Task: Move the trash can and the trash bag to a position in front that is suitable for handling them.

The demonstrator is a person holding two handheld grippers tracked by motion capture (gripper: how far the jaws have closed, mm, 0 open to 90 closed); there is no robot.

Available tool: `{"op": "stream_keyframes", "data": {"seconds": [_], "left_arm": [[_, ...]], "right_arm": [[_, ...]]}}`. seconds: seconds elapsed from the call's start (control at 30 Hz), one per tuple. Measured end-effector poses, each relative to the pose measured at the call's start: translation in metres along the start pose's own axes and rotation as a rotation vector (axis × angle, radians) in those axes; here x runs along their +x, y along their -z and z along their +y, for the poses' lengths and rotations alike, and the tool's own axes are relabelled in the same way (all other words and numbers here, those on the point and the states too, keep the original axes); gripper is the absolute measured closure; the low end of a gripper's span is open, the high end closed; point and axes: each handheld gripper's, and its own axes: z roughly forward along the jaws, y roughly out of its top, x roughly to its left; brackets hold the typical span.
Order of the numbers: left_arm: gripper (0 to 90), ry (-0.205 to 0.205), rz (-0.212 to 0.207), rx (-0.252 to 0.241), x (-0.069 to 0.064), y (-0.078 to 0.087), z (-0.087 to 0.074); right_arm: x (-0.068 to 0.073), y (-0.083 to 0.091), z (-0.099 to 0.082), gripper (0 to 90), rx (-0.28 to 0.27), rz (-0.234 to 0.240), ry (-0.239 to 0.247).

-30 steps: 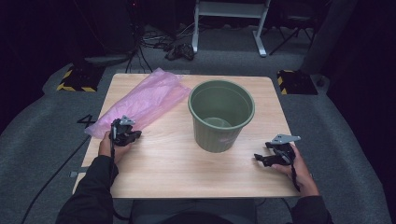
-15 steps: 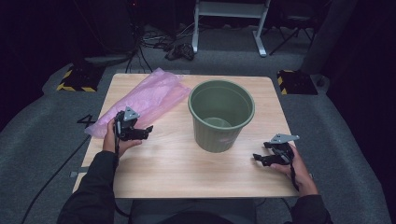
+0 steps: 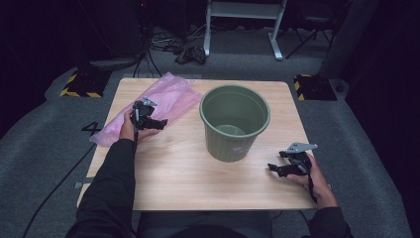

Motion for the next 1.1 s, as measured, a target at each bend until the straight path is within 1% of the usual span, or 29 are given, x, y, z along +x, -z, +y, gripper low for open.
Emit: {"op": "stream_keyframes", "data": {"seconds": [0.07, 0.1, 0.13, 0.17, 0.2, 0.23, 0.27, 0.3, 0.37, 0.4, 0.43, 0.5, 0.53, 0.57, 0.6, 0.63, 0.73, 0.77, 0.83, 0.87, 0.9, 0.93, 0.97, 1.0, 1.07, 1.1], "left_arm": [[24.5, 0.007, 0.004, 0.021, 0.0, -0.011, -0.001], [26.2, 0.007, 0.004, 0.021, 0.0, -0.011, -0.001], [28.6, 0.033, -0.002, 0.053, 0.003, -0.022, -0.005], [30.1, 0.043, -0.003, 0.075, 0.004, -0.027, -0.007], [33.5, 0.05, 0.006, 0.089, 0.006, -0.03, -0.009], [35.9, 0.073, -0.002, 0.072, 0.008, -0.03, -0.01], [42.5, 0.087, 0.003, 0.06, 0.011, -0.029, -0.011], [50.2, 0.101, -0.003, 0.05, 0.013, -0.028, -0.013], [60.4, 0.099, -0.002, 0.05, 0.017, -0.025, -0.015], [67.6, 0.102, -0.005, 0.052, 0.019, -0.024, -0.015], [72.8, 0.105, -0.009, 0.052, 0.019, -0.023, -0.016], [82.9, 0.082, -0.016, 0.053, 0.019, -0.021, -0.019], [86.9, 0.073, -0.029, 0.047, 0.019, -0.02, -0.02], [88.7, 0.069, -0.051, 0.045, 0.018, -0.019, -0.022], [89.3, 0.069, -0.051, 0.045, 0.018, -0.019, -0.022], [89.6, 0.042, -0.074, 0.045, 0.013, -0.016, -0.025], [89.8, 0.012, -0.097, 0.035, 0.004, -0.012, -0.029], [89.8, 0.009, -0.11, 0.029, 0.001, -0.01, -0.031], [89.9, -0.014, -0.124, 0.021, -0.007, -0.006, -0.036], [89.9, -0.033, -0.132, 0.018, -0.012, -0.003, -0.039], [89.8, -0.042, -0.137, 0.012, -0.015, 0.0, -0.042], [89.9, -0.034, -0.147, 0.006, -0.019, 0.002, -0.045], [89.8, -0.047, -0.148, 0.001, -0.022, 0.005, -0.048], [89.9, -0.056, -0.156, 0.002, -0.025, 0.007, -0.051], [89.8, -0.09, -0.156, 0.008, -0.032, 0.012, -0.055], [89.9, -0.09, -0.163, 0.009, -0.035, 0.014, -0.056]], "right_arm": [[0.0, 0.0, 0.0, 22.3, -0.001, 0.003, -0.001], [0.0, 0.0, 0.0, 22.3, -0.001, 0.003, -0.001], [0.0, 0.0, 0.0, 22.4, -0.002, 0.003, 0.0], [0.0, 0.0, 0.0, 22.3, -0.003, 0.003, 0.0], [0.0, 0.0, 0.0, 22.3, -0.003, 0.005, 0.0], [0.0, 0.0, 0.0, 22.3, -0.004, 0.005, 0.001], [0.0, 0.0, -0.001, 22.3, -0.004, 0.005, 0.001], [0.0, 0.0, -0.001, 22.3, -0.005, 0.005, 0.001], [0.0, 0.0, -0.001, 22.3, -0.006, 0.004, 0.002], [0.0, 0.0, -0.001, 22.3, -0.006, 0.005, 0.001], [0.0, 0.0, -0.001, 22.3, -0.006, 0.005, 0.001], [0.0, 0.0, -0.001, 22.3, -0.006, 0.005, 0.0], [0.0, 0.0, -0.001, 22.2, -0.006, 0.005, 0.0], [0.0, 0.0, -0.001, 22.2, -0.006, 0.004, 0.001], [0.0, 0.0, -0.001, 22.2, -0.006, 0.004, 0.001], [0.0, 0.0, -0.001, 22.1, -0.005, 0.004, 0.001], [0.0, 0.0, -0.001, 22.1, -0.006, 0.004, 0.0], [0.0, 0.0, -0.001, 22.1, -0.006, 0.004, -0.002], [0.0, 0.0, -0.001, 22.1, -0.007, 0.004, -0.002], [0.0, 0.0, -0.001, 22.1, -0.007, 0.006, -0.002], [0.0, 0.0, -0.001, 22.1, -0.007, 0.006, -0.004], [0.0, 0.0, -0.001, 22.1, -0.007, 0.006, -0.004], [0.0, 0.0, -0.001, 22.1, -0.007, 0.006, -0.003], [0.0, 0.0, -0.001, 22.1, -0.006, 0.006, -0.003], [0.0, 0.0, -0.001, 22.1, -0.007, 0.004, -0.003], [0.0, 0.0, -0.001, 22.1, -0.007, 0.004, -0.004]]}}
